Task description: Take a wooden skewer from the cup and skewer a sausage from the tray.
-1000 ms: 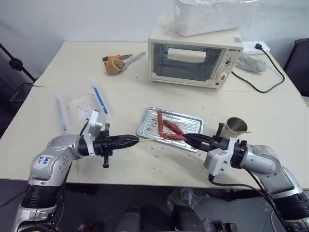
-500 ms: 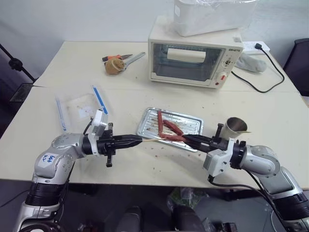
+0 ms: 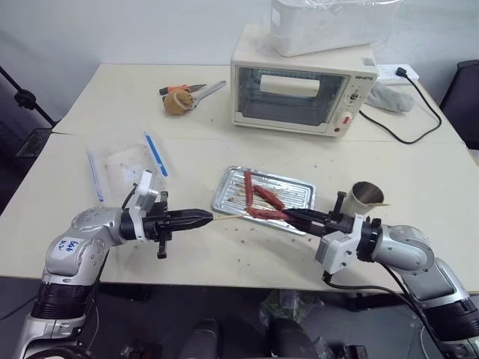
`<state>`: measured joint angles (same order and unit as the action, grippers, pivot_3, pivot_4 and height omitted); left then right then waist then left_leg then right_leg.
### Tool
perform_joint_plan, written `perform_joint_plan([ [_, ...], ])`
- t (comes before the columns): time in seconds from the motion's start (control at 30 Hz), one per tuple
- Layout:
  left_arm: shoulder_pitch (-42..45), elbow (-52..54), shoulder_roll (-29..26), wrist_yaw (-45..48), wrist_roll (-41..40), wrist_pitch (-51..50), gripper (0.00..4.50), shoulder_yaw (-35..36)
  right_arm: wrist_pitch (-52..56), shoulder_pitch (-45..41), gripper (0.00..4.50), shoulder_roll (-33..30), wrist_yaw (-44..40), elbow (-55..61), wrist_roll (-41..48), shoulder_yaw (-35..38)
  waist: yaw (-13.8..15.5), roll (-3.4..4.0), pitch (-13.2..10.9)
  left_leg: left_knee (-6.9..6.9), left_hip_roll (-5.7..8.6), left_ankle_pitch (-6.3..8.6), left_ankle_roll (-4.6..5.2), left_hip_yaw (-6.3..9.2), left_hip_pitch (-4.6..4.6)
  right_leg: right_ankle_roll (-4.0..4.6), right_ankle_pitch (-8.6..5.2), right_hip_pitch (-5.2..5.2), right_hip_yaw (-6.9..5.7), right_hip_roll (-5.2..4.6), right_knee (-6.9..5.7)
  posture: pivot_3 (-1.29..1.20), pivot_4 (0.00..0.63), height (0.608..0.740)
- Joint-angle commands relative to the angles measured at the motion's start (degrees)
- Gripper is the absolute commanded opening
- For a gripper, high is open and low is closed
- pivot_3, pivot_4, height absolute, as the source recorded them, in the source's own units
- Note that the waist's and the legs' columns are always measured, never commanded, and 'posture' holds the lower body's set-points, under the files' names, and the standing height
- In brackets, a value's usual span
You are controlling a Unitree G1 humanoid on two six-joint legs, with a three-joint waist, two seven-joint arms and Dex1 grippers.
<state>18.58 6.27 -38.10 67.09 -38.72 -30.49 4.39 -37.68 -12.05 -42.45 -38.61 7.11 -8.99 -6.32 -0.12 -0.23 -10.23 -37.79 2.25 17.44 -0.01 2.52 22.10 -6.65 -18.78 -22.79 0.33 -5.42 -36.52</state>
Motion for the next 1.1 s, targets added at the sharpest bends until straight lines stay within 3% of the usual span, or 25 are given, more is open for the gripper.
perform_joint_plan([
  [0.03, 0.5, 0.8, 0.4, 0.2, -0.3, 1.0, 0.00, 0.7, -1.1, 0.0, 0.14, -0.7, -0.2, 1.1, 1.6, 0.6, 0.0, 0.00, 0.0, 0.00, 0.00, 0.00, 0.00, 0.00, 0.00, 0.00, 0.00, 0.00, -0.01, 0.00, 0.00, 0.00, 0.150, 0.740],
  [1.1, 5.1, -2.3, 3.4, 3.5, 1.8, 1.3, 0.00, -5.6, -2.8, -2.2, 0.14, -0.2, -2.8, 2.0, 3.3, -1.9, 0.0, 0.00, 0.0, -0.03, 0.00, 0.00, 0.00, -0.01, 0.00, 0.00, 0.00, 0.00, -0.02, 0.02, -0.03, 0.00, 0.150, 0.740],
])
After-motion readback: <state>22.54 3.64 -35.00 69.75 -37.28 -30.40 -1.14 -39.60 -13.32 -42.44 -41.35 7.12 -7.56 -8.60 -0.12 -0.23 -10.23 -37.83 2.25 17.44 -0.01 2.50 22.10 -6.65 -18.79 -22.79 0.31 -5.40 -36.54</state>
